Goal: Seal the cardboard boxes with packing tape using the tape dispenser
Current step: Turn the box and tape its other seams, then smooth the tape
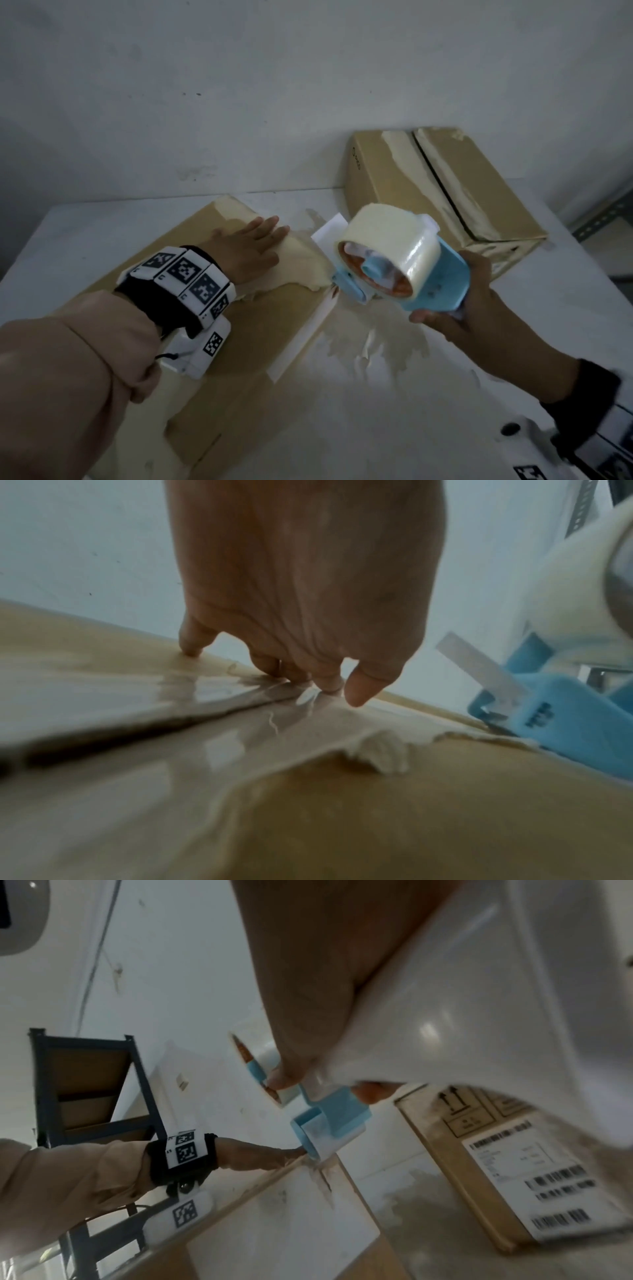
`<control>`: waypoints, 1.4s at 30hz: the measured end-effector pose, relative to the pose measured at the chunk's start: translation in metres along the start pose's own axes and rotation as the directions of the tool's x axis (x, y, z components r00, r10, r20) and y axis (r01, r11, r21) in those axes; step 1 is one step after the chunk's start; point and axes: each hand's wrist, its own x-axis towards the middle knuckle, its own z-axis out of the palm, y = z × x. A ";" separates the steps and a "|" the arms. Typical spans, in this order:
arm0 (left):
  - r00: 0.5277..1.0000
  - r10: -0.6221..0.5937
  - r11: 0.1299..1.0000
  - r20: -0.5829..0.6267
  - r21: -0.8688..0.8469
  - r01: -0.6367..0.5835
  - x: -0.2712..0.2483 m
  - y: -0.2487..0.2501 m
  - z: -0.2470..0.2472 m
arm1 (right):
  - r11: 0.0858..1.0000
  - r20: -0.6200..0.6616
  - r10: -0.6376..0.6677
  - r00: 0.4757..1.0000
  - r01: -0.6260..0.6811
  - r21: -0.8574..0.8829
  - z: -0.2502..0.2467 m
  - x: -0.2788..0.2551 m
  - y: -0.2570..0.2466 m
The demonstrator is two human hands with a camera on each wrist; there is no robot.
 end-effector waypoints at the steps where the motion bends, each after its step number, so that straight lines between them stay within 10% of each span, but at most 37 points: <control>1: 1.000 0.003 1.000 -0.005 0.011 -0.003 0.000 0.000 0.000 | 1.000 -0.019 0.007 1.000 -0.007 -0.021 -0.001 -0.006 0.002; 22: 1.000 -0.013 0.999 0.025 0.038 0.012 0.002 0.002 0.001 | 0.979 -0.073 -0.133 0.988 0.119 -0.166 0.000 -0.024 0.001; 42: 0.998 -0.011 1.000 0.055 0.011 0.010 0.000 0.003 -0.004 | 0.894 -0.056 0.035 0.998 -0.056 -0.444 0.004 -0.073 0.069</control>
